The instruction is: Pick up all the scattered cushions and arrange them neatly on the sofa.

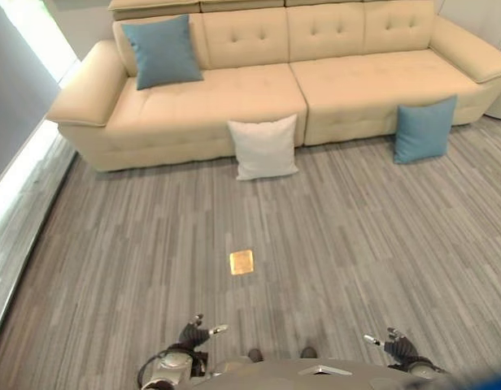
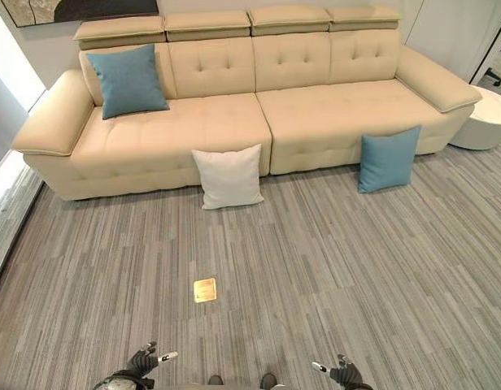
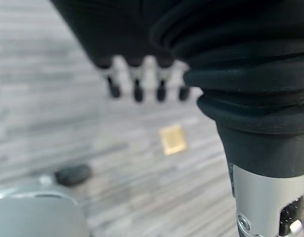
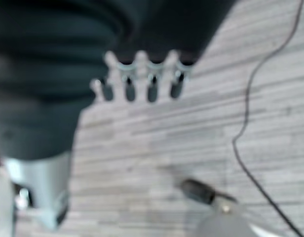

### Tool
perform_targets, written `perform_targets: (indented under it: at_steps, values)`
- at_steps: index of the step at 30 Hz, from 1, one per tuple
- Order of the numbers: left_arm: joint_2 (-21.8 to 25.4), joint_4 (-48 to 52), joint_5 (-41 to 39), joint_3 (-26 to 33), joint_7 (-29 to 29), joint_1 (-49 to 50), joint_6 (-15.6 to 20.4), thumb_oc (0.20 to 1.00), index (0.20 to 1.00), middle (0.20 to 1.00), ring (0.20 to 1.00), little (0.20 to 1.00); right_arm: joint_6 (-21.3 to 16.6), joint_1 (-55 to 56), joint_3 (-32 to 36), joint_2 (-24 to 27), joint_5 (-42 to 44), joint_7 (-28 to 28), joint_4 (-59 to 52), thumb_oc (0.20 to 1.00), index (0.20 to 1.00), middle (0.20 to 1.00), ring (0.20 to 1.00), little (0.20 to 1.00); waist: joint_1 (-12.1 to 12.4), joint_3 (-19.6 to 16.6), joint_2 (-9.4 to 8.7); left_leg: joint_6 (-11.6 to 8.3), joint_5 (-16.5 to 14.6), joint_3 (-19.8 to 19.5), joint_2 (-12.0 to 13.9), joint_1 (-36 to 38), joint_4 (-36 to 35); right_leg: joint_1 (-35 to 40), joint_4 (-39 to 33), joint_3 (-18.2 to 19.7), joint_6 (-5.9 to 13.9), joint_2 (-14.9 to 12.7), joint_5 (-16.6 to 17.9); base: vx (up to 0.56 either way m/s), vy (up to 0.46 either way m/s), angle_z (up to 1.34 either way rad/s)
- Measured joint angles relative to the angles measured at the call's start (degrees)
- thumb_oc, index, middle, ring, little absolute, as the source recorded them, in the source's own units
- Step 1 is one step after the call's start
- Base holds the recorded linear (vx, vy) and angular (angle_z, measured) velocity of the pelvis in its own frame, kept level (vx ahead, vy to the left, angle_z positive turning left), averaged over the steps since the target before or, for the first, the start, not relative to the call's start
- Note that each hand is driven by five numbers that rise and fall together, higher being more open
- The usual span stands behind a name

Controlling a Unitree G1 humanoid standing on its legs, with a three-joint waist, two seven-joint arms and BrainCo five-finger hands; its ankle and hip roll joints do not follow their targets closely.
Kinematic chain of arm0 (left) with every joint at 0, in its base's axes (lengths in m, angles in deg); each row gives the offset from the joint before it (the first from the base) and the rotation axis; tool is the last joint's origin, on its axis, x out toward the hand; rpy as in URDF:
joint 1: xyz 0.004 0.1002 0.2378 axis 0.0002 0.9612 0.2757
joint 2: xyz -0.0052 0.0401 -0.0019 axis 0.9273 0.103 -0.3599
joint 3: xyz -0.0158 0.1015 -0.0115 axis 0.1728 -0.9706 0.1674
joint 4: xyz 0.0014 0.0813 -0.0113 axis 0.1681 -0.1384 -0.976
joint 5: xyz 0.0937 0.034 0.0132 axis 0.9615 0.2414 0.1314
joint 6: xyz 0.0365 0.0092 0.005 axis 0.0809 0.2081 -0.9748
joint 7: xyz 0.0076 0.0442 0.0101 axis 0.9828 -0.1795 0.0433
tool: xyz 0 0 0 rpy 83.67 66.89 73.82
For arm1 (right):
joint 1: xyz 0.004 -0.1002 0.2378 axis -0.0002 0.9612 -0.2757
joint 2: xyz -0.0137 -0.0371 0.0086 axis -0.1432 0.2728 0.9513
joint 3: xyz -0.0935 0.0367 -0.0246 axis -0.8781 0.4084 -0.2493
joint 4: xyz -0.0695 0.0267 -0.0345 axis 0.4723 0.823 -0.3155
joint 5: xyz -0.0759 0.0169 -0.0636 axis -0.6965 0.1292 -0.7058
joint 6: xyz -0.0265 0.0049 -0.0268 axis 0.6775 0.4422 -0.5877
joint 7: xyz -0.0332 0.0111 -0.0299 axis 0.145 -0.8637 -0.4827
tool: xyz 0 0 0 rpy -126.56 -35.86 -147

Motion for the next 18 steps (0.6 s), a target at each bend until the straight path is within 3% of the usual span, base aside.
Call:
perform_targets:
  at_steps: [2, 4, 8, 9, 10, 13, 15, 17, 18]
  values:
    - [0.22, -0.58, -0.07, 0.05, 0.01, -1.47, 0.0, 1.0, 1.0, 1.0, 1.0, 1.0, 0.03, -1.65, -0.44, -0.06, 0.06, 0.5, -0.05, 1.0, 1.0, 1.0, 1.0, 1.0, 0.16, 1.27, -0.83, -2.01, 0.17, 0.03, 0.3, -3.17, 4.78, -1.56, 1.7, 0.01, -1.51, -0.07, -1.04, -0.01, -0.117, 0.13]
    - [0.25, -1.78, -0.1, 0.12, -0.01, -3.03, -0.05, 1.0, 1.0, 1.0, 1.0, 1.0, 0.03, -1.83, -1.2, -0.09, 0.11, 0.79, -0.75, 1.0, 1.0, 1.0, 1.0, 1.0, -0.03, 2.92, -3.19, -5.78, 2.35, 0.34, -0.51, -5.37, 9.06, -1.54, 2.13, 0.11, -2.53, -1.73, -1.23, 0.02, -0.094, 0.1]
    - [0.01, -1.77, -0.2, 0.26, -0.03, -3.81, 0.04, 1.0, 1.0, 1.0, 1.0, 1.0, 0.0, -1.76, -2.58, -0.14, 0.19, 1.23, -1.75, 1.0, 1.0, 1.0, 1.0, 1.0, 0.32, 3.84, -4.06, -6.48, 1.83, 1.61, 0.96, -12.05, 22.47, -0.89, 2.58, -0.12, -4.74, -1.29, -1.85, 0.14, -0.068, -0.06]
    - [0.02, -1.77, -0.49, 0.05, -0.04, -4.52, 0.23, 1.0, 1.0, 1.0, 1.0, 1.0, 0.11, -2.09, -4.41, -0.13, 0.24, 1.45, -1.65, 1.0, 1.0, 1.0, 1.0, 1.0, 0.77, 4.12, -4.45, -6.73, 1.68, -1.64, -0.37, -13.09, 17.55, -0.89, 2.0, 0.49, -4.98, -1.23, -2.01, 0.35, 0.024, -0.06]
    - [0.04, -1.8, -1.05, 0.1, -0.02, -4.71, 0.19, 1.0, 1.0, 1.0, 1.0, 1.0, 0.11, -2.92, -4.58, -0.15, 0.24, 1.53, -1.66, 1.0, 1.0, 1.0, 1.0, 1.0, 1.04, 4.36, -4.31, -6.22, 3.04, -1.53, 0.09, -12.8, 6.73, 0.28, 0.51, 0.58, -4.98, -0.54, -2.01, 0.4, 0.042, -0.05]
    - [0.02, -1.65, -1.1, 0.21, -0.01, -5.21, 0.28, 1.0, 1.0, 1.0, 1.0, 1.0, 0.12, -4.13, -4.82, -0.09, 0.24, 1.52, -1.73, 1.0, 1.0, 1.0, 1.0, 1.0, 2.64, 4.59, -3.89, -7.56, 5.34, 1.0, 1.35, -12.65, -1.39, 2.22, -1.3, 1.54, -4.79, 0.65, -2.07, 0.32, 0.072, -0.14]
    - [0.36, -1.93, -1.03, 0.58, 0.01, -5.12, 0.39, 1.0, 1.0, 1.0, 1.0, 1.0, -0.06, -5.44, -4.93, -0.09, 0.23, 1.59, -1.97, 1.0, 1.0, 1.0, 1.0, 1.0, 5.22, 4.32, -3.37, -6.79, 5.72, 1.72, 2.53, -12.44, 0.15, 2.89, -1.52, 4.39, -4.07, 1.4, -2.75, 0.3, 0.122, -0.77]
    - [0.47, -2.18, -1.02, 0.56, 0.02, -3.93, -0.01, 1.0, 1.0, 1.0, 1.0, 1.0, -0.07, -6.24, -5.07, -0.12, 0.23, 1.66, -1.95, 1.0, 1.0, 1.0, 1.0, 1.0, 5.17, 3.6, -3.18, -5.64, 6.15, 1.45, 1.33, -9.76, 0.06, 5.02, -1.15, 6.08, -2.48, 1.06, -4.08, 0.24, 0.135, -0.54]
    - [0.3, -2.19, -1.01, 0.43, -0.02, -2.72, 0.0, 1.0, 1.0, 1.0, 1.0, 1.0, -0.05, -5.98, -4.96, -0.13, 0.25, 1.64, -1.81, 1.0, 1.0, 1.0, 1.0, 1.0, 5.06, 2.71, -2.47, -0.84, 6.51, 1.44, 0.72, -6.1, -2.31, 5.5, 1.28, 6.72, -1.11, 0.71, -5.84, 0.26, 0.186, -0.35]
